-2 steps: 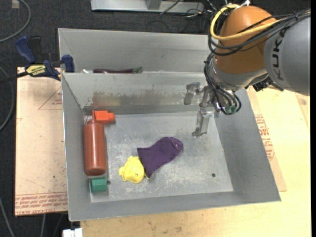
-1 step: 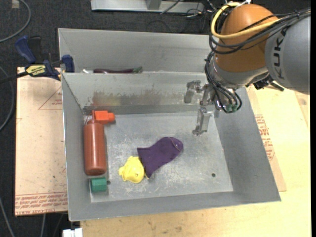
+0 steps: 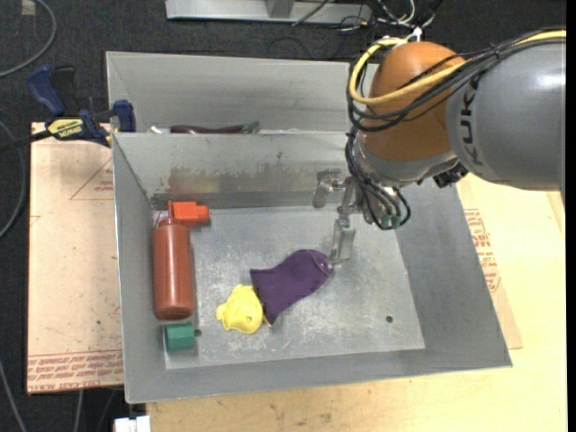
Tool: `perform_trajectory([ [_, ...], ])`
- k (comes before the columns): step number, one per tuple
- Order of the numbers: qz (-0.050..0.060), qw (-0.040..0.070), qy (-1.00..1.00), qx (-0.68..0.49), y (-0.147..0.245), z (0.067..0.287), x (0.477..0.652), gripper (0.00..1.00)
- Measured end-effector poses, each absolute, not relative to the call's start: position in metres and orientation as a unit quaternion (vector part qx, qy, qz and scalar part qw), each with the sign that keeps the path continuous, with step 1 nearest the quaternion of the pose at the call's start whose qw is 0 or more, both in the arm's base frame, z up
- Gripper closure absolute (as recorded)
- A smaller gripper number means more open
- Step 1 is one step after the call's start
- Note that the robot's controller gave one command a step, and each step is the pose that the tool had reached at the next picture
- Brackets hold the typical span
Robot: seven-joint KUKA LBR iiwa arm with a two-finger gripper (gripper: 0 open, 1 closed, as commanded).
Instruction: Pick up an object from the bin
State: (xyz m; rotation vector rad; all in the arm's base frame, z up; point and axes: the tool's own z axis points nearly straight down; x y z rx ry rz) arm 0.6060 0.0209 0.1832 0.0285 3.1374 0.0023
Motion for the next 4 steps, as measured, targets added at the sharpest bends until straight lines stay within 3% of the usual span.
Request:
perform_trajectory([
  [1,0.002,0.001,1.0,0.017,0.033,0.14,0.595,0.0],
  [2,0.001,0.001,1.0,-0.022,0.034,0.117,0.594,0.0],
  [3,0.002,0.002,0.99,-0.143,0.049,0.07,0.594,1.0],
  [4,0.002,0.002,0.99,-0.142,0.049,0.07,0.594,1.0],
])
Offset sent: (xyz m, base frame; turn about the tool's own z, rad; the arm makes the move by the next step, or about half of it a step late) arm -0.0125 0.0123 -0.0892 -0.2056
